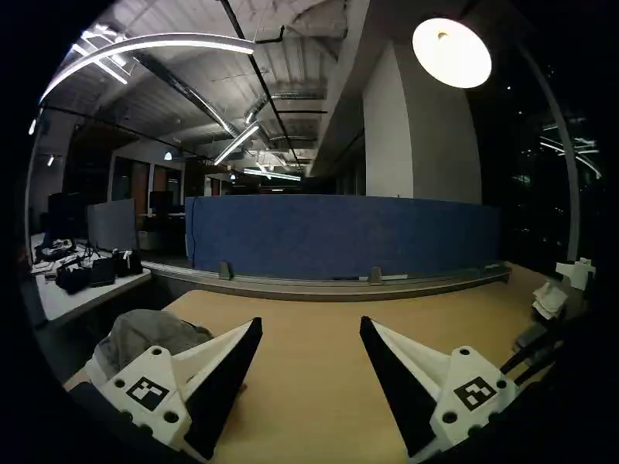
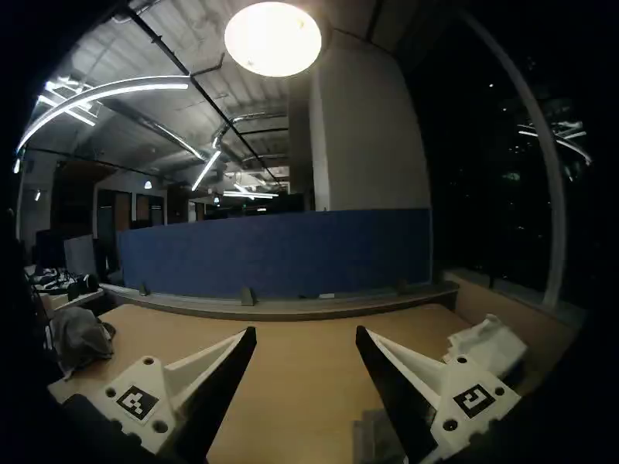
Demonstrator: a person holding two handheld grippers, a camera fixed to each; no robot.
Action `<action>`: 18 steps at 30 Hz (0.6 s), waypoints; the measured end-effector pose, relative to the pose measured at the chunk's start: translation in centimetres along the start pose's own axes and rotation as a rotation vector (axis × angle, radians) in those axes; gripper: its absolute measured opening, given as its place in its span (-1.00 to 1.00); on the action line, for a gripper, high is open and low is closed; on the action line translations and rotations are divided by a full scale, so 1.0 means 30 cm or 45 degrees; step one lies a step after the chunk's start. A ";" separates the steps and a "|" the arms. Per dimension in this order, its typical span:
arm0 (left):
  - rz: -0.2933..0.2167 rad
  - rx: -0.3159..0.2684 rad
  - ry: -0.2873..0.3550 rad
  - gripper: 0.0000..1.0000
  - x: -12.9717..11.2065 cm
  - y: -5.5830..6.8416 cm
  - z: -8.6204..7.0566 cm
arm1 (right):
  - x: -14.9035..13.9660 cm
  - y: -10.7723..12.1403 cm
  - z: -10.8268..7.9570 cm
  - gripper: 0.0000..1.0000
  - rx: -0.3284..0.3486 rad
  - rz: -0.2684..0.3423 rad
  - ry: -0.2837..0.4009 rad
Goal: Fold towel
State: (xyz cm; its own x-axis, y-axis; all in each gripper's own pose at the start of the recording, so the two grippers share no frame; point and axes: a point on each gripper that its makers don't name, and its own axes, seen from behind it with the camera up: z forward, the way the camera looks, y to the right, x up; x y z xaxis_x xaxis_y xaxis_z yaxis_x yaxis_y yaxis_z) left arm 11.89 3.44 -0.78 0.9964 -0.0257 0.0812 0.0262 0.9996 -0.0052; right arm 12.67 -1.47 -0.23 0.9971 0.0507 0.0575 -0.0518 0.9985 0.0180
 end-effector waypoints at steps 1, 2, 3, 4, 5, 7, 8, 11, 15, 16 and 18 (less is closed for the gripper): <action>0.001 -0.002 0.005 0.88 -0.005 0.002 -0.002 | 0.000 -0.001 -0.004 1.00 -0.003 -0.007 -0.003; 0.002 -0.003 0.009 0.88 -0.009 0.004 -0.004 | 0.000 -0.003 -0.008 1.00 -0.005 -0.013 -0.005; 0.006 -0.002 0.012 0.88 -0.015 0.005 -0.005 | 0.000 -0.003 -0.011 1.00 -0.009 -0.019 -0.007; 0.016 0.002 0.016 0.88 -0.023 0.002 -0.005 | 0.000 -0.002 -0.015 1.00 -0.014 -0.027 -0.009; 0.024 0.006 0.019 0.88 -0.031 0.000 -0.005 | 0.000 -0.001 -0.018 1.00 -0.019 -0.033 -0.011; 0.043 0.014 0.022 0.88 -0.047 -0.002 -0.003 | -0.004 -0.004 -0.022 1.00 -0.025 -0.038 -0.019; 0.052 0.017 0.023 0.88 -0.054 -0.003 -0.002 | -0.007 -0.006 -0.024 1.00 -0.028 -0.038 -0.023; 0.062 0.018 0.028 0.88 -0.079 -0.001 0.003 | -0.016 -0.019 -0.028 1.00 -0.020 -0.045 -0.037; 0.051 0.016 0.035 0.88 -0.112 -0.002 0.012 | -0.031 -0.022 -0.032 1.00 -0.023 -0.059 -0.059; 0.046 0.013 0.037 0.88 -0.121 0.001 0.015 | -0.035 -0.021 -0.033 1.00 -0.024 -0.062 -0.067; 0.037 0.008 0.040 0.88 -0.139 0.005 0.021 | -0.043 -0.019 -0.035 1.00 -0.026 -0.068 -0.080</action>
State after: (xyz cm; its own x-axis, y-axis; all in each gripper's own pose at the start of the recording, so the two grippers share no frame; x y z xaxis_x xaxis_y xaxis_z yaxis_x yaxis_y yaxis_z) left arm 7.69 3.68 -0.51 0.9988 0.0035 0.0498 -0.0034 1.0000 -0.0010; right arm 11.47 -2.08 -1.35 0.9928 -0.0031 0.1198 0.0029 1.0000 0.0021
